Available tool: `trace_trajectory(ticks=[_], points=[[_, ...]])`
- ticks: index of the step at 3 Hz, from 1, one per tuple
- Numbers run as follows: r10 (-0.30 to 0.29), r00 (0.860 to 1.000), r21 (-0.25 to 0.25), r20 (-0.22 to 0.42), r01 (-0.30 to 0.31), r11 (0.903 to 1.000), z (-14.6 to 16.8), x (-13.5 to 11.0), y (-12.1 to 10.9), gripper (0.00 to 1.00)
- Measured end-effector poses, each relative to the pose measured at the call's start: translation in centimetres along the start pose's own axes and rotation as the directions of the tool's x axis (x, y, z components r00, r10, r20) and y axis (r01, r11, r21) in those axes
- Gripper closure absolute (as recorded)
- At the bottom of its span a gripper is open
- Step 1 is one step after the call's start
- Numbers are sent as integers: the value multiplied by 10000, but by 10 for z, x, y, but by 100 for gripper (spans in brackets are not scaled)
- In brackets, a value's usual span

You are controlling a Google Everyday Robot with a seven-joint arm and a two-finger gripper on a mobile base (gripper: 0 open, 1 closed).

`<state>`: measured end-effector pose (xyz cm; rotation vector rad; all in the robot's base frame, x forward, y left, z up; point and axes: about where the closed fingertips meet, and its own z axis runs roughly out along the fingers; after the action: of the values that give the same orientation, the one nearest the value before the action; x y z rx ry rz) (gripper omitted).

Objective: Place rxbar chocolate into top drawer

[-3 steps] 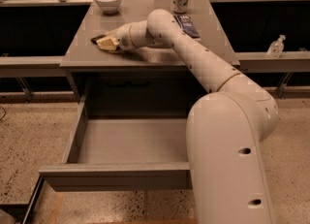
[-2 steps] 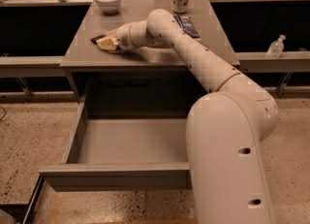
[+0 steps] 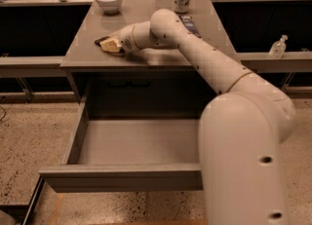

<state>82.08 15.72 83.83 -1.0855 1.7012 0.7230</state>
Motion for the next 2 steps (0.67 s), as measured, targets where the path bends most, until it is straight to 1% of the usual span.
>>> trace_trajectory(ticks=[1, 2], points=[[-415, 9989, 487, 195, 405, 9980, -86, -25, 27, 100], [-492, 9986, 470, -184, 501, 9976, -149, -16, 52, 100]])
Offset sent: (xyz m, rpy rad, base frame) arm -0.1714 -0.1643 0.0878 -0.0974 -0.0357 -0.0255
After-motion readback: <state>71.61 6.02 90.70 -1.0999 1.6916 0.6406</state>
